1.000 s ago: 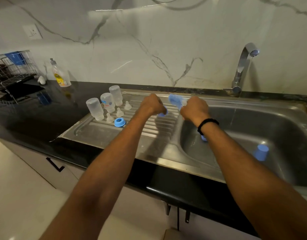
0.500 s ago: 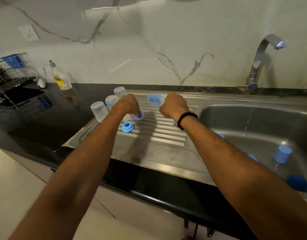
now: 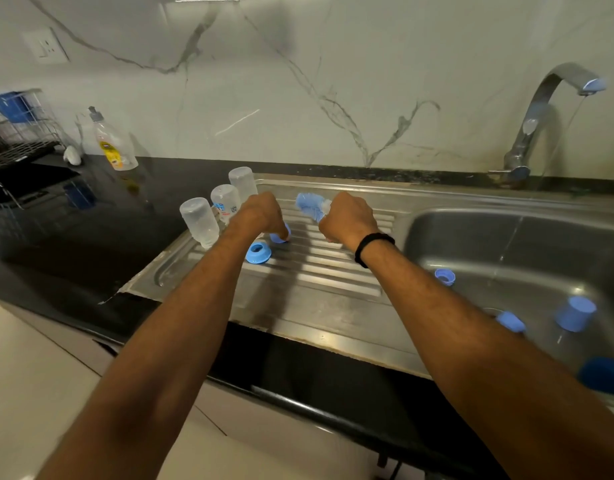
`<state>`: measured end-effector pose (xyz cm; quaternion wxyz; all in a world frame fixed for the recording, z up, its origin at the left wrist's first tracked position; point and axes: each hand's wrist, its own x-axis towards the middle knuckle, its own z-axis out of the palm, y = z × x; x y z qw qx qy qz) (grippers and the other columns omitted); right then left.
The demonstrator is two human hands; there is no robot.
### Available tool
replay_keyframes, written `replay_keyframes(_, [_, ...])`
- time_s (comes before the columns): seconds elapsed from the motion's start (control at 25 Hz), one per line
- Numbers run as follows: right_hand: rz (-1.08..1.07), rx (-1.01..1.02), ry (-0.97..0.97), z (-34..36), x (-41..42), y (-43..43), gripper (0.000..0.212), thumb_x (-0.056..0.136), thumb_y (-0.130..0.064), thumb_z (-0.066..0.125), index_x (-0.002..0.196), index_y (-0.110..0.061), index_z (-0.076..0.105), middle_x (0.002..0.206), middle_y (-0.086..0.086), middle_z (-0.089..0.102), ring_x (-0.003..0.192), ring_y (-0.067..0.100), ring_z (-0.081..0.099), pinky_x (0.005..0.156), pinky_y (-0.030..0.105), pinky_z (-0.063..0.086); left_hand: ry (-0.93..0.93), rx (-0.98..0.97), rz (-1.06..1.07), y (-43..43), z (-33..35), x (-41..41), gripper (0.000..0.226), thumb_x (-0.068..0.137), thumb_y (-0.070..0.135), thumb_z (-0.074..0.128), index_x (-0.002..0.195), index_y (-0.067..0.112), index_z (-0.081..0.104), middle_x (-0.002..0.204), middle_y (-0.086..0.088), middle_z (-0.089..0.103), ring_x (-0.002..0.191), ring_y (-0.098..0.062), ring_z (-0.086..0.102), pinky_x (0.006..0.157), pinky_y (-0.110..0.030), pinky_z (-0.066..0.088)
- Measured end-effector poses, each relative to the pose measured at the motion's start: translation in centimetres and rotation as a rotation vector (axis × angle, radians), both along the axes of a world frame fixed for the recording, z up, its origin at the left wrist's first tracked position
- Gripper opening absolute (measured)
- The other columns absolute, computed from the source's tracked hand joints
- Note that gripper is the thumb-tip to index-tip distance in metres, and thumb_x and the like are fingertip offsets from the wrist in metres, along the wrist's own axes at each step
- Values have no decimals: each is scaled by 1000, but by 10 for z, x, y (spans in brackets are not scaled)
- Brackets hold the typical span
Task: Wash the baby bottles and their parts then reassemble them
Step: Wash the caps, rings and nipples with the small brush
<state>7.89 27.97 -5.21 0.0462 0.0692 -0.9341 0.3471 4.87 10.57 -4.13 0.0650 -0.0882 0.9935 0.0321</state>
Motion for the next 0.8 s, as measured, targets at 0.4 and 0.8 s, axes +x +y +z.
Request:
replay_keyframes(0.4, [-44, 34, 42, 16, 18, 38, 31, 95, -37, 58, 116, -16, 68, 96, 3, 69, 78, 20, 59, 62, 29, 45, 254, 191, -13, 54, 31, 22, 22, 82, 19, 79, 98, 6, 72, 95, -10, 67, 93, -28, 66, 82, -34, 53])
replay_keyframes(0.8, [-328, 177, -68, -11, 34, 217, 39, 93, -34, 64, 116, -3, 62, 117, 18, 66, 108, 37, 62, 78, 36, 48, 179, 262, -327, 260, -45, 17, 40, 88, 25, 74, 124, 8, 66, 126, -14, 66, 116, -28, 62, 97, -34, 48])
